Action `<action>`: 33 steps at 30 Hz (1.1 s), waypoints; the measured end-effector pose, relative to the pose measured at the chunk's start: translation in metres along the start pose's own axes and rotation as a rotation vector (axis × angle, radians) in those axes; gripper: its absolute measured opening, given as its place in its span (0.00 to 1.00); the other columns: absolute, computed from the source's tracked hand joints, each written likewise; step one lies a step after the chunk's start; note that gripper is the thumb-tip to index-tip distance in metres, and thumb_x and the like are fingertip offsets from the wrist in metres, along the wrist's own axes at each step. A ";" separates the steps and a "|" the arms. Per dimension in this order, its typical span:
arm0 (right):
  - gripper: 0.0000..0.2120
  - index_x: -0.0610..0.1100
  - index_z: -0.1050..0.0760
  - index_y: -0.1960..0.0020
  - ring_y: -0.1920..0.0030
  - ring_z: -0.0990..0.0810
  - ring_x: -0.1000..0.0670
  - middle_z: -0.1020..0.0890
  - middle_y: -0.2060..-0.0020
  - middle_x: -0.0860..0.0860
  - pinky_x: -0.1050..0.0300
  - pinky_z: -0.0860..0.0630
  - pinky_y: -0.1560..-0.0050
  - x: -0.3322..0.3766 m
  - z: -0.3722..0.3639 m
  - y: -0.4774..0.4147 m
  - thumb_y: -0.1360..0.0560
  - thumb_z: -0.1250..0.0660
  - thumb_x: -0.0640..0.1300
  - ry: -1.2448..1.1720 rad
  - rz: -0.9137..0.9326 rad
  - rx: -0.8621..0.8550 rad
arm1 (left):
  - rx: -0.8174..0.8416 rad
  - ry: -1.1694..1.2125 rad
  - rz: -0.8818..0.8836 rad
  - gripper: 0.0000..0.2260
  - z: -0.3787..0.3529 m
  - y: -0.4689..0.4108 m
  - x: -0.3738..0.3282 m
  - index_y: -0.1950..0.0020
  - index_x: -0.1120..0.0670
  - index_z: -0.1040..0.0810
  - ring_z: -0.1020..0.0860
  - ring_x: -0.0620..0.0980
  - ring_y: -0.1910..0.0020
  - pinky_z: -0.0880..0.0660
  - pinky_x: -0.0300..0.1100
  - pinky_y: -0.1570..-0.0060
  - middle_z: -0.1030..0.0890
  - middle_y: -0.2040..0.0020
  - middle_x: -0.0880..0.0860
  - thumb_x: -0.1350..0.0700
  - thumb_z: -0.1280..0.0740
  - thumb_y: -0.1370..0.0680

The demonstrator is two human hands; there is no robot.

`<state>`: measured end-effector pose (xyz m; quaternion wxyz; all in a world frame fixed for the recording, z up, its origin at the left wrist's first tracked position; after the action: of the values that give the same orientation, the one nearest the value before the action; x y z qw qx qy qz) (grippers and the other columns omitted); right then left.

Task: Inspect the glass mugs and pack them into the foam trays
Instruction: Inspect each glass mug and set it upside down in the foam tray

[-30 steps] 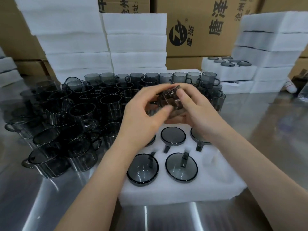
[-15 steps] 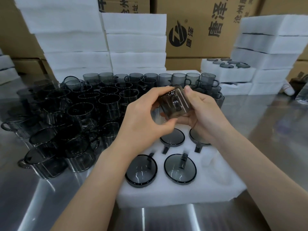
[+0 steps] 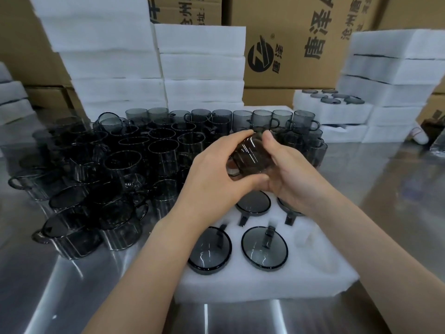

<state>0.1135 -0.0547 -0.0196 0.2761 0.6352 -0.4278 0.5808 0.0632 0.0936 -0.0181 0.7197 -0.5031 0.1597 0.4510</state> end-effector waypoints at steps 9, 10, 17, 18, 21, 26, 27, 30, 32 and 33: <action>0.21 0.36 0.21 0.44 0.56 0.15 0.39 0.17 0.50 0.35 0.52 0.18 0.67 0.006 0.004 0.001 0.23 0.38 0.53 -0.121 0.014 -0.090 | 0.044 0.127 -0.088 0.29 0.002 0.002 0.000 0.33 0.50 0.26 0.25 0.39 0.38 0.30 0.33 0.37 0.21 0.41 0.41 0.63 0.23 0.32; 0.18 0.37 0.20 0.45 0.58 0.15 0.39 0.16 0.51 0.35 0.53 0.18 0.68 0.006 0.005 0.000 0.22 0.38 0.50 -0.122 0.019 -0.099 | 0.053 0.142 -0.095 0.30 0.002 0.003 0.000 0.33 0.50 0.27 0.26 0.40 0.36 0.30 0.34 0.36 0.22 0.39 0.41 0.64 0.23 0.32; 0.26 0.44 0.22 0.37 0.43 0.19 0.39 0.21 0.39 0.39 0.49 0.19 0.52 0.003 0.001 0.000 0.22 0.43 0.61 -0.409 -0.172 0.281 | 0.024 0.247 -0.087 0.32 0.001 0.002 0.001 0.39 0.43 0.30 0.27 0.36 0.35 0.29 0.27 0.43 0.24 0.40 0.33 0.71 0.26 0.33; 0.27 0.44 0.22 0.37 0.44 0.19 0.39 0.21 0.40 0.39 0.49 0.19 0.51 0.003 0.001 0.000 0.23 0.43 0.63 -0.406 -0.181 0.326 | 0.028 0.245 -0.061 0.32 0.001 0.002 0.001 0.41 0.41 0.31 0.26 0.36 0.37 0.28 0.27 0.46 0.23 0.41 0.32 0.70 0.25 0.33; 0.27 0.44 0.23 0.39 0.52 0.16 0.43 0.18 0.45 0.39 0.49 0.18 0.54 0.003 0.001 0.000 0.25 0.41 0.63 -0.329 -0.151 0.280 | 0.051 0.222 -0.046 0.32 0.000 0.002 0.002 0.39 0.42 0.31 0.26 0.35 0.38 0.30 0.25 0.45 0.23 0.40 0.38 0.66 0.22 0.34; 0.25 0.39 0.21 0.40 0.45 0.17 0.41 0.17 0.45 0.39 0.49 0.19 0.50 0.000 0.002 0.000 0.26 0.35 0.57 -0.220 -0.028 0.113 | 0.039 0.120 -0.042 0.34 0.001 0.003 -0.004 0.29 0.50 0.28 0.28 0.37 0.34 0.32 0.33 0.34 0.24 0.34 0.45 0.54 0.20 0.33; 0.24 0.40 0.21 0.41 0.44 0.17 0.41 0.17 0.45 0.39 0.49 0.19 0.50 0.000 0.002 0.000 0.26 0.35 0.57 -0.203 -0.018 0.105 | 0.017 0.114 -0.036 0.34 0.001 0.003 -0.005 0.29 0.49 0.28 0.28 0.37 0.33 0.32 0.32 0.34 0.24 0.33 0.44 0.55 0.20 0.33; 0.22 0.41 0.19 0.43 0.46 0.16 0.41 0.16 0.47 0.39 0.50 0.19 0.53 0.001 0.000 0.000 0.25 0.36 0.57 -0.184 -0.010 0.046 | -0.006 0.133 -0.041 0.34 -0.001 0.004 -0.008 0.29 0.50 0.28 0.31 0.37 0.31 0.34 0.26 0.36 0.25 0.33 0.44 0.59 0.21 0.32; 0.19 0.41 0.18 0.46 0.49 0.16 0.42 0.16 0.49 0.39 0.51 0.18 0.57 0.002 0.000 -0.001 0.25 0.35 0.55 -0.220 -0.011 -0.011 | 0.000 0.121 -0.074 0.35 -0.002 0.004 -0.010 0.29 0.50 0.29 0.31 0.37 0.31 0.35 0.28 0.34 0.25 0.32 0.45 0.61 0.21 0.33; 0.18 0.41 0.17 0.47 0.50 0.15 0.42 0.15 0.50 0.40 0.51 0.18 0.57 0.002 0.001 -0.001 0.24 0.35 0.54 -0.225 -0.005 -0.036 | 0.011 0.114 -0.095 0.35 -0.002 0.005 -0.010 0.29 0.50 0.30 0.31 0.37 0.31 0.36 0.29 0.32 0.26 0.32 0.46 0.62 0.21 0.33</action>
<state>0.1148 -0.0552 -0.0180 0.2391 0.6924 -0.4648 0.4973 0.0541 0.0871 -0.0148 0.7329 -0.5310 0.1787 0.3859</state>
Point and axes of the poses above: each hand's wrist, its own y-axis away from the middle knuckle, its own z-axis out of the back of the hand, x = y × z, the point moved 1 cm from there along -y, towards the middle knuckle
